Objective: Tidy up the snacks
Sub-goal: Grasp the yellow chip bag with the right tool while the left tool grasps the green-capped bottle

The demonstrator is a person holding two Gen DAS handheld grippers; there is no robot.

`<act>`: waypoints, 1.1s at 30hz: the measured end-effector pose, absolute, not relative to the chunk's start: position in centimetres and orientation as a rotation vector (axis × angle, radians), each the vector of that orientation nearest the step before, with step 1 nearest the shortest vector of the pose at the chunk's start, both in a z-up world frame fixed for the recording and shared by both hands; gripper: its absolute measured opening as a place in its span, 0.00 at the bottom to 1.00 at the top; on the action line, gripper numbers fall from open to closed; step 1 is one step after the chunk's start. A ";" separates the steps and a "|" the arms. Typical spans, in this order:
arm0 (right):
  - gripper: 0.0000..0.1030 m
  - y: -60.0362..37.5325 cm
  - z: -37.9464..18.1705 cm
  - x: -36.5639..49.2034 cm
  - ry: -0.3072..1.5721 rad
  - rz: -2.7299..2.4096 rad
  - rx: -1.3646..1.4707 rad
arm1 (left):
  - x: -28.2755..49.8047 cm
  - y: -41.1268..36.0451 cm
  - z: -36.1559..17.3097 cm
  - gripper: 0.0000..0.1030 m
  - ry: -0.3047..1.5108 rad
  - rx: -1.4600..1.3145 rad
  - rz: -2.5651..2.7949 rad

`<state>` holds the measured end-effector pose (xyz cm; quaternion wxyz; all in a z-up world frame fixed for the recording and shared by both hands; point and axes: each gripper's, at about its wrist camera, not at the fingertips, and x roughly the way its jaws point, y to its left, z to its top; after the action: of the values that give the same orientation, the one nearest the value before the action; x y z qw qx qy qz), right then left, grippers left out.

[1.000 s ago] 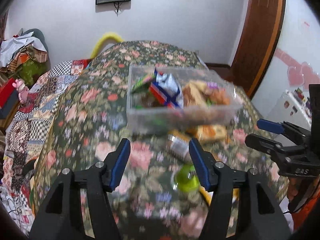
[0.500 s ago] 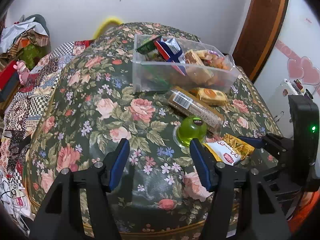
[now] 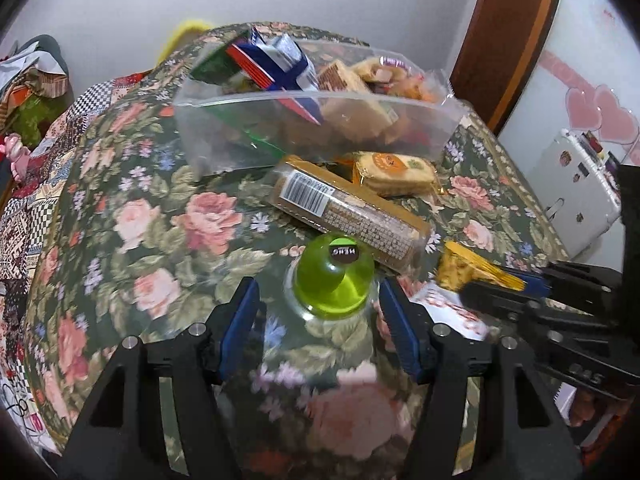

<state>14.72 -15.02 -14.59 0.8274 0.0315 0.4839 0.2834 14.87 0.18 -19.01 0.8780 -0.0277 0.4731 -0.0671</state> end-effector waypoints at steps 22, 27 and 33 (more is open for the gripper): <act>0.83 -13.5 -15.1 14.7 1.061 0.614 0.086 | 13.2 2.2 -18.9 0.47 0.950 -0.098 -0.096; 0.82 -12.5 -16.4 14.8 1.059 0.611 0.034 | 12.4 2.7 -18.4 0.47 0.940 -0.094 -0.090; 0.42 -13.3 -15.7 14.7 1.037 0.590 0.030 | 12.3 2.2 -18.1 0.47 0.933 -0.100 -0.104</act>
<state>14.73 -13.28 -15.75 0.8272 0.0140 0.4883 0.2776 12.26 2.19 -18.12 0.8907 -0.0483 0.4493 -0.0499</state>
